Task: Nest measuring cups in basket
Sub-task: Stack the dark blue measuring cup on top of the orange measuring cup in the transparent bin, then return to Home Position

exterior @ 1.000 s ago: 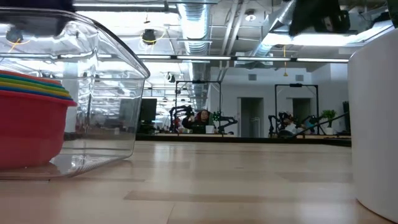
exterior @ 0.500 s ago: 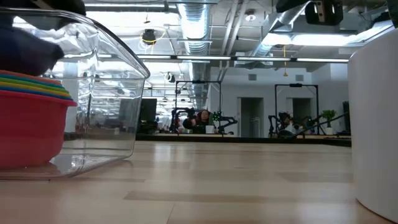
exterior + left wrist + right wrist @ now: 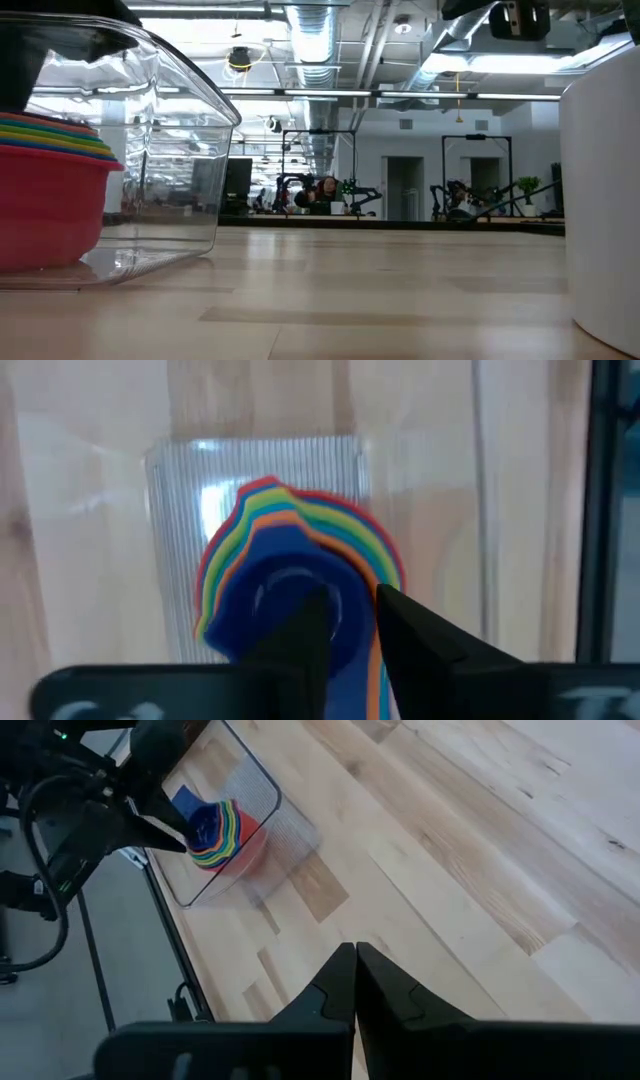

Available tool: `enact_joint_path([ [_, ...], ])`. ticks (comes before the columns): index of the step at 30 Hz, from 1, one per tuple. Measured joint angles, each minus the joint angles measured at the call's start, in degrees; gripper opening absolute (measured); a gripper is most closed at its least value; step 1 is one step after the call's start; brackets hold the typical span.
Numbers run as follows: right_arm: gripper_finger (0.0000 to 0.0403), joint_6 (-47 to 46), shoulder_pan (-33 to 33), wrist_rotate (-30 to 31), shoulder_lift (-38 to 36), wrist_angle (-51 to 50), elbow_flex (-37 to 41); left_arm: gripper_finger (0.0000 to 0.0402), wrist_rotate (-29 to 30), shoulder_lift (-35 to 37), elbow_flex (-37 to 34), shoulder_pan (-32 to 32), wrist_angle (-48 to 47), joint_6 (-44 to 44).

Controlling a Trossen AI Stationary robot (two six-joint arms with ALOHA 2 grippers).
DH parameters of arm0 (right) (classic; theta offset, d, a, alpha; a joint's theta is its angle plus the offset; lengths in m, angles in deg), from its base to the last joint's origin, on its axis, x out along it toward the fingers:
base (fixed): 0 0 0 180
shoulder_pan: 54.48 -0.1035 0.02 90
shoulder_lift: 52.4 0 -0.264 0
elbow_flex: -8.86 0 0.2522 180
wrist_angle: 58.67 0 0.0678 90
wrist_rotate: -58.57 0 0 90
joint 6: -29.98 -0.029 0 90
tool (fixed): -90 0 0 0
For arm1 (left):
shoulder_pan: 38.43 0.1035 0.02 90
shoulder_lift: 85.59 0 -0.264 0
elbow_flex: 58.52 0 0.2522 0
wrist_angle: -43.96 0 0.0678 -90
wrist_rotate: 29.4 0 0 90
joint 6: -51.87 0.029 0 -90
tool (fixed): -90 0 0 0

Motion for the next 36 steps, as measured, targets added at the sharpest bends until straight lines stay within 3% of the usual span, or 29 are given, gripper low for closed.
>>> enact_joint_path([
  [13,0.0026,1.89,0.00,0.59,0.00,0.02,-0.01,0.0125,-0.33,2.69,0.90,1.79,-1.83,0.49],
  [22,0.0026,0.63,0.07,-0.15,0.00,0.89,-0.01,0.0126,-3.60,6.96,12.87,3.99,-21.02,-1.95],
  [25,0.0026,2.37,0.07,0.34,0.00,0.74,-0.01,0.0126,-3.69,7.71,14.49,3.60,-21.84,-7.89],
  [27,0.0026,3.31,0.11,1.88,0.00,1.97,0.00,0.0126,-3.02,7.89,15.13,3.56,-22.13,-5.85],
  [32,0.0026,23.18,0.46,-11.43,-1.26,10.14,0.05,0.0126,-1.25,9.44,16.75,4.56,-24.83,-3.68],
  [36,0.0026,34.17,0.78,-19.70,-7.31,13.53,-0.05,0.0126,-0.79,16.85,16.82,5.68,-23.83,1.04],
])
